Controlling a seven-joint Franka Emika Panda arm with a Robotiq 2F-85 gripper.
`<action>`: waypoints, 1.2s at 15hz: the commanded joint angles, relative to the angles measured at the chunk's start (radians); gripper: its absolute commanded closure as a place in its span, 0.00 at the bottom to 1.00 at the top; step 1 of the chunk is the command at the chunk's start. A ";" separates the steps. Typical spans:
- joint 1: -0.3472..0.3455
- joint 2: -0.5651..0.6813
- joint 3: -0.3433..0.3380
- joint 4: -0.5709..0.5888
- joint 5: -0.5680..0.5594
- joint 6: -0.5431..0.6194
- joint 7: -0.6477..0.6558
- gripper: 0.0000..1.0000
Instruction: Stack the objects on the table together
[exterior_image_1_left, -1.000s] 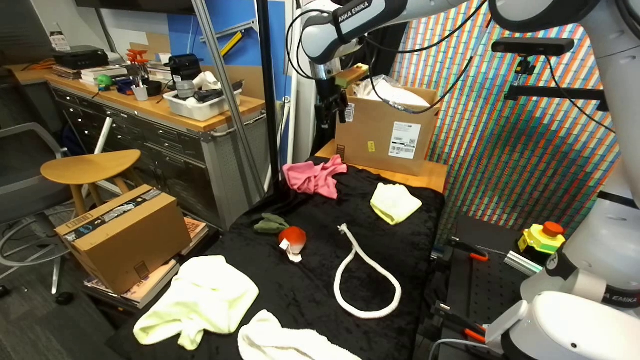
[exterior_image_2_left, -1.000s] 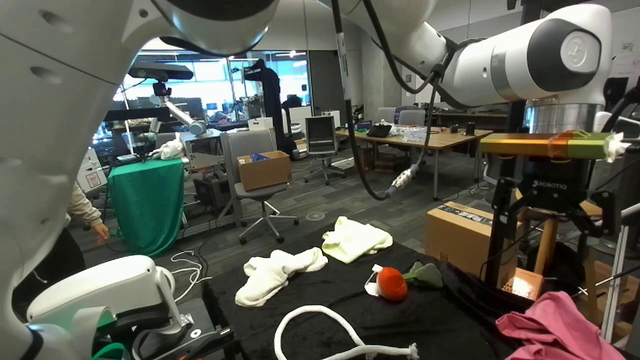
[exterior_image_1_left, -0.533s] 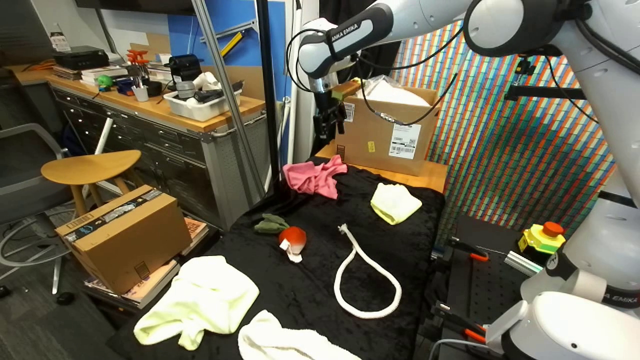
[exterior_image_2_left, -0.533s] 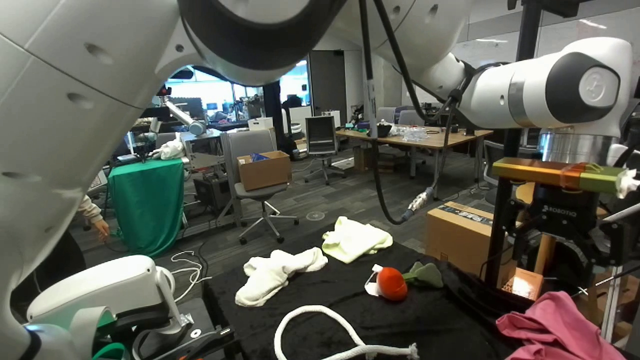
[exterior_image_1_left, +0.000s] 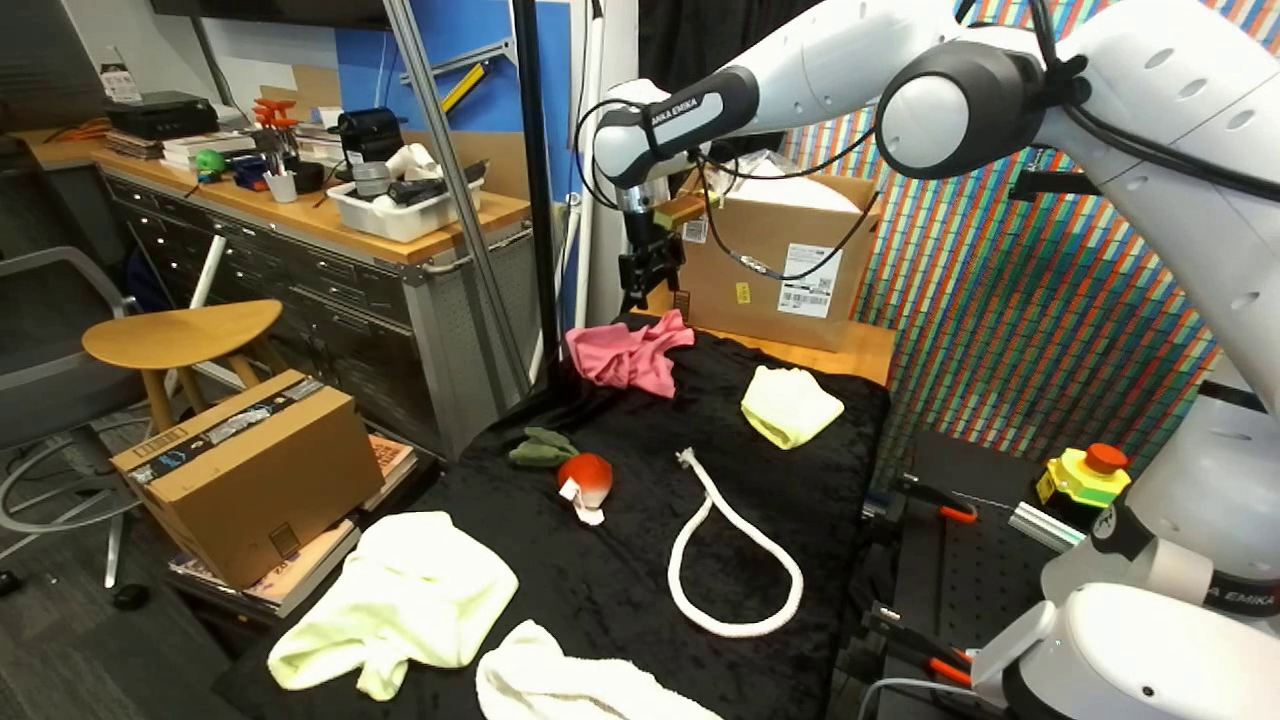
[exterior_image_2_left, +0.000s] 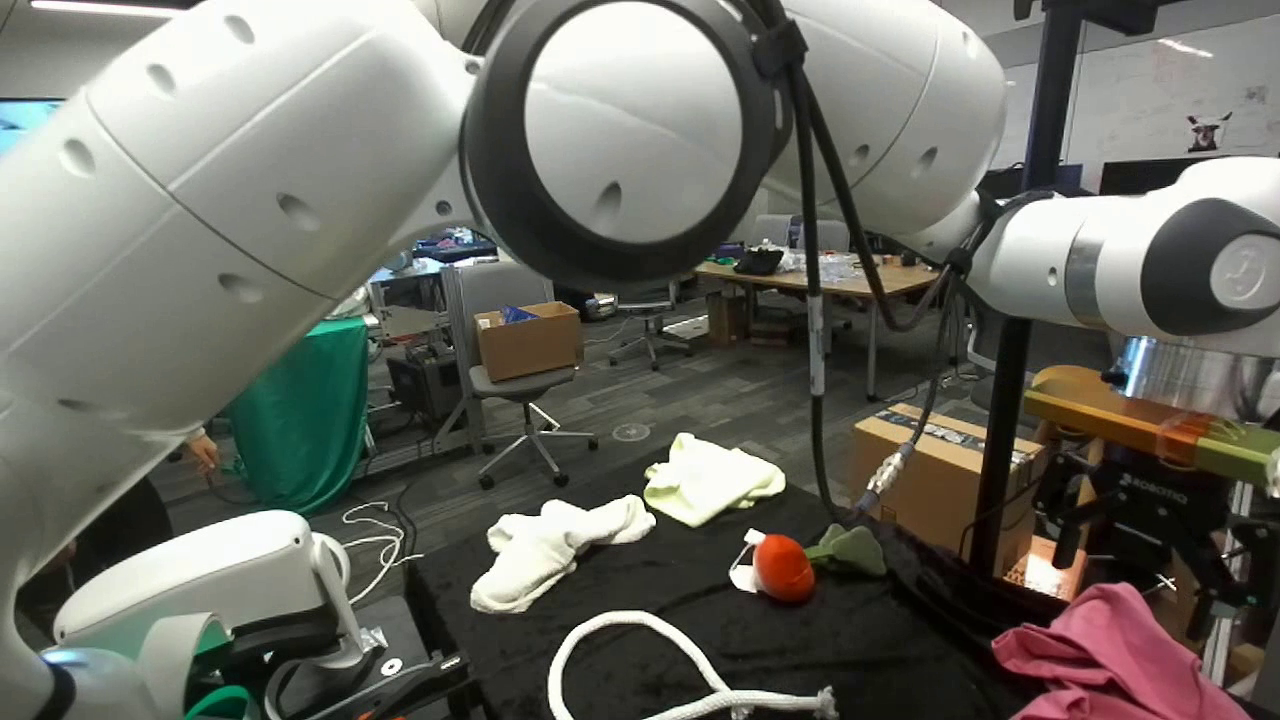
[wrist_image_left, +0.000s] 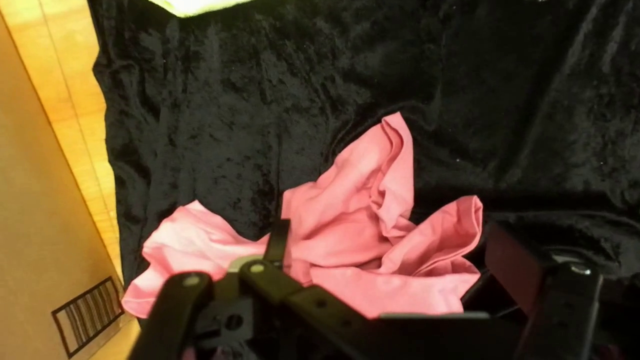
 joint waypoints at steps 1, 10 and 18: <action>-0.020 0.081 0.008 0.130 0.025 0.048 0.037 0.00; -0.007 0.093 0.007 0.049 0.011 0.339 0.081 0.00; 0.011 -0.025 0.010 -0.174 0.006 0.395 0.084 0.00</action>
